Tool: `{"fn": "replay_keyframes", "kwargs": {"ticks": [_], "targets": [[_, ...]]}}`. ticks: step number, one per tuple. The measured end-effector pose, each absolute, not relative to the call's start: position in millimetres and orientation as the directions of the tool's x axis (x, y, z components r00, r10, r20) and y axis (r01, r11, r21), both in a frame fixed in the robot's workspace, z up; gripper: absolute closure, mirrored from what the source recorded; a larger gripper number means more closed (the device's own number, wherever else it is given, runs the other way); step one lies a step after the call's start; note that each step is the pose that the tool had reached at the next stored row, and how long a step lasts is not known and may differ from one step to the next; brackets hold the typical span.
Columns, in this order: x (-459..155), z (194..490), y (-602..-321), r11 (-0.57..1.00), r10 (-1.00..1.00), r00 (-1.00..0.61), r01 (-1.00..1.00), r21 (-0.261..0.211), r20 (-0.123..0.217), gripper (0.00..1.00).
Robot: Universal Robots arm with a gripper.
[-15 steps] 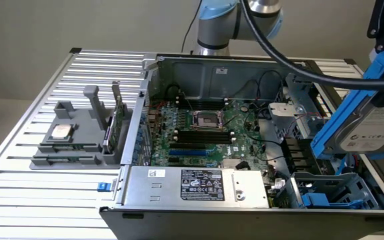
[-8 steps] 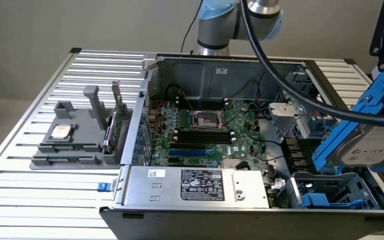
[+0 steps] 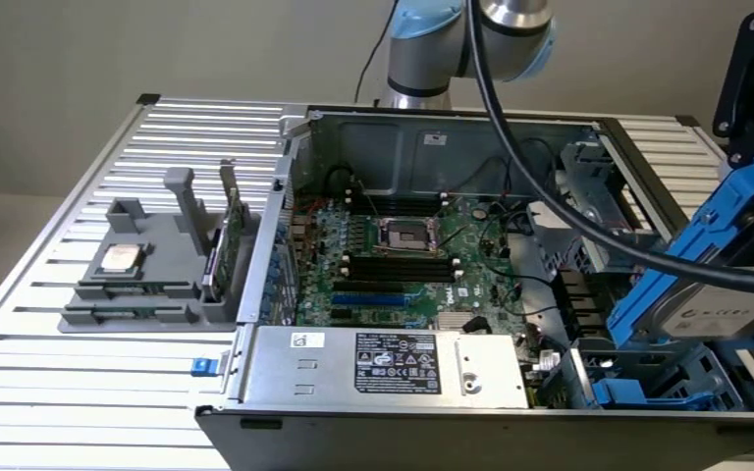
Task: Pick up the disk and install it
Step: 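Pick up the disk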
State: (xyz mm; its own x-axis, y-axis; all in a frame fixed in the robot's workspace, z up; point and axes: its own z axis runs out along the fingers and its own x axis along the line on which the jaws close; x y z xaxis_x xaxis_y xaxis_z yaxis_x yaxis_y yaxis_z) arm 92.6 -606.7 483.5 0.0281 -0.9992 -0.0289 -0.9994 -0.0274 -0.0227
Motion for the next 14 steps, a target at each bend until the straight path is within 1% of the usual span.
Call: {"fn": "replay_keyframes", "kwargs": {"ticks": [14], "targets": [[94,458,-607,-0.027,-0.999,0.028,-0.999,-0.023,-0.029,0.67]]}}
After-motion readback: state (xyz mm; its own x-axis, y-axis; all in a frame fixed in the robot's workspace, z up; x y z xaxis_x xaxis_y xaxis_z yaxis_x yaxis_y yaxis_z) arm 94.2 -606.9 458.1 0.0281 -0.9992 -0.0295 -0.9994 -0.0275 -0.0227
